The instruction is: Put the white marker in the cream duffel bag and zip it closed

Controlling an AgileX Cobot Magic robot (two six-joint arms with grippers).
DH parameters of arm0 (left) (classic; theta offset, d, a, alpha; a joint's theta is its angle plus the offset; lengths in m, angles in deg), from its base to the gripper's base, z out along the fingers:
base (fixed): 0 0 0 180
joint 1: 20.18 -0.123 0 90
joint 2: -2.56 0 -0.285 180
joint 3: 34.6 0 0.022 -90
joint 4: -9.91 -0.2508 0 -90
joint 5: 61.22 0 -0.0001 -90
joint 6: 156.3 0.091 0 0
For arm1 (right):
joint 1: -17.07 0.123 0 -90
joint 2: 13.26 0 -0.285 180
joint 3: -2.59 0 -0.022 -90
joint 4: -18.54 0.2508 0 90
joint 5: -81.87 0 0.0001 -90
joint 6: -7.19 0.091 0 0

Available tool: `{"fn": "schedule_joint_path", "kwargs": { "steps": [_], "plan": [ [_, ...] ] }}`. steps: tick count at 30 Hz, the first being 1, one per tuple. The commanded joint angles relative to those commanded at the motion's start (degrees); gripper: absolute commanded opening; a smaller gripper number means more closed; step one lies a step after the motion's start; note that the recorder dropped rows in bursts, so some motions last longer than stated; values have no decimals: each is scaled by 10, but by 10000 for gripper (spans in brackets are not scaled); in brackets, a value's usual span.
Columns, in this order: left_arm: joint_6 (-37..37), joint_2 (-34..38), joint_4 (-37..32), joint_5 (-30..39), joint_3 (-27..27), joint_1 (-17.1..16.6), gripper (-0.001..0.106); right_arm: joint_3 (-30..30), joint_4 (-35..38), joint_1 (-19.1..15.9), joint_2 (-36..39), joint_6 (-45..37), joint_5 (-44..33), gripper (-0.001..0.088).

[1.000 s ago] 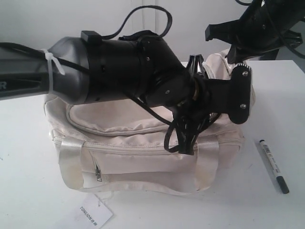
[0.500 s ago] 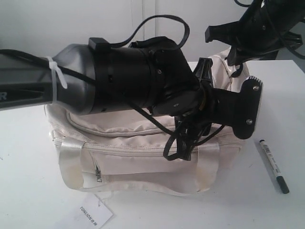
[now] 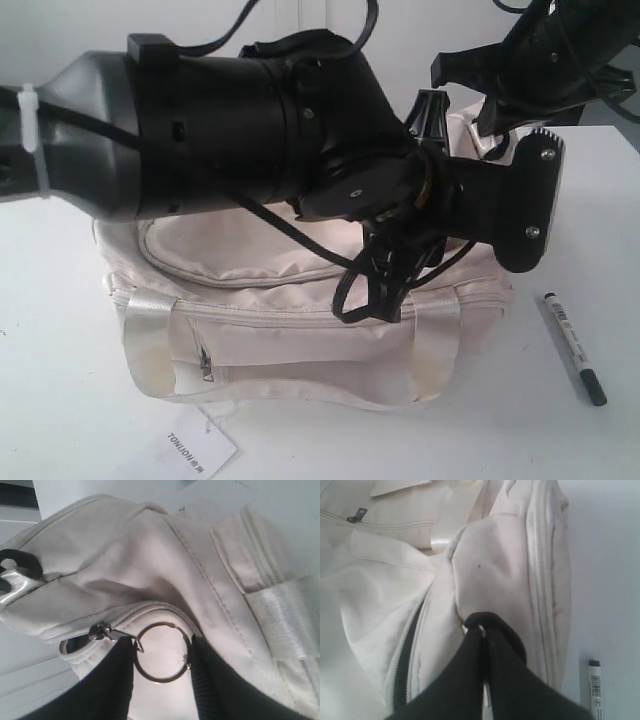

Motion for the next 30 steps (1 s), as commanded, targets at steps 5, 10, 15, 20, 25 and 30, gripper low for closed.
{"fn": "schedule_joint_path", "kwargs": {
  "steps": [5,10,15,20,25,30],
  "plan": [
    [-1,-4,-13,0,0,0,0,0,-1,0,0,0,-1,0],
    [-13,-4,-18,-1,0,-5,0,0,-1,0,0,12,-1,0],
    [-15,-4,-19,-12,0,-18,0,0,-1,0,-2,13,-1,0],
    [-15,-8,28,-44,0,-34,0,0,-2,0,-2,18,0,0],
    [-13,-10,106,-66,0,-65,0,0,-2,0,-2,19,-1,0],
    [-14,-10,154,-71,0,-89,0,0,-2,0,-2,31,-1,0]
  ]
}}
